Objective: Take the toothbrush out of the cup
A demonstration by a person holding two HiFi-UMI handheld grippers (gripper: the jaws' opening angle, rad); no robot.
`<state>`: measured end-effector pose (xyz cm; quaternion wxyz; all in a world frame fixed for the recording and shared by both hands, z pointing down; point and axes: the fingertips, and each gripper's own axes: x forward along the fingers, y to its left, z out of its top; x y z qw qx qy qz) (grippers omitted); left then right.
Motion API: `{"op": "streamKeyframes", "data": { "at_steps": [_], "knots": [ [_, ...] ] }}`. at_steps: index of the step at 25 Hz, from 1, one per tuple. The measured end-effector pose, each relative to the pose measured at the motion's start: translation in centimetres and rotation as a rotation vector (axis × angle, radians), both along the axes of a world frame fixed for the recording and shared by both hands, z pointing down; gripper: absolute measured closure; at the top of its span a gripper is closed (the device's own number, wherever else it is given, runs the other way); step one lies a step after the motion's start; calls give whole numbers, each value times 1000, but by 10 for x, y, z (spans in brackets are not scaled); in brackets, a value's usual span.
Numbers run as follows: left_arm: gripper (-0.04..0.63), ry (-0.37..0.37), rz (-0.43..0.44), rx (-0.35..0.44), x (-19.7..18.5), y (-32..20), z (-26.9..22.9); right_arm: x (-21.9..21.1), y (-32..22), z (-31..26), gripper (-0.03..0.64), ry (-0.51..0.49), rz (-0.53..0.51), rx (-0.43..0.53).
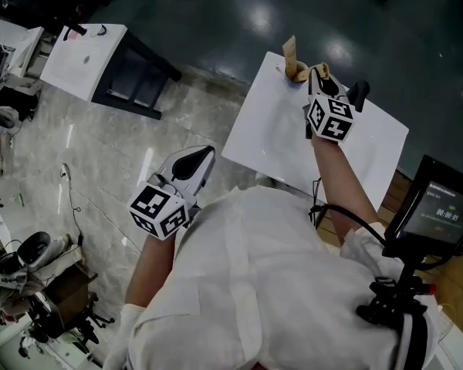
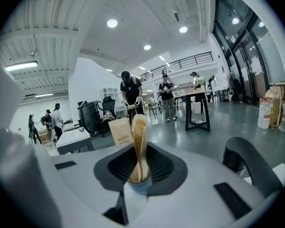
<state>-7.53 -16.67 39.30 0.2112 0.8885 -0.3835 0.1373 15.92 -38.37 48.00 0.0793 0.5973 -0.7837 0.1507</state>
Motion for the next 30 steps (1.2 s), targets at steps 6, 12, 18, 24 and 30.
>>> {"op": "streamKeyframes", "data": {
  "at_steps": [6,12,18,24,30],
  "knots": [
    [589,12,-3,4,-6,-6,-2,1,-5,-16,563,34,-4,29],
    [589,25,6,1,-2,-8,1,7,-8,-38,565,60,-5,70],
    [589,39,12,-1,1,-11,5,8,-8,-63,566,80,-21,131],
    [589,36,31,3,5,-16,10,8,-5,-82,566,86,-35,173],
    [589,51,59,4,-1,-17,9,2,7,-99,566,111,-36,181]
  ]
}}
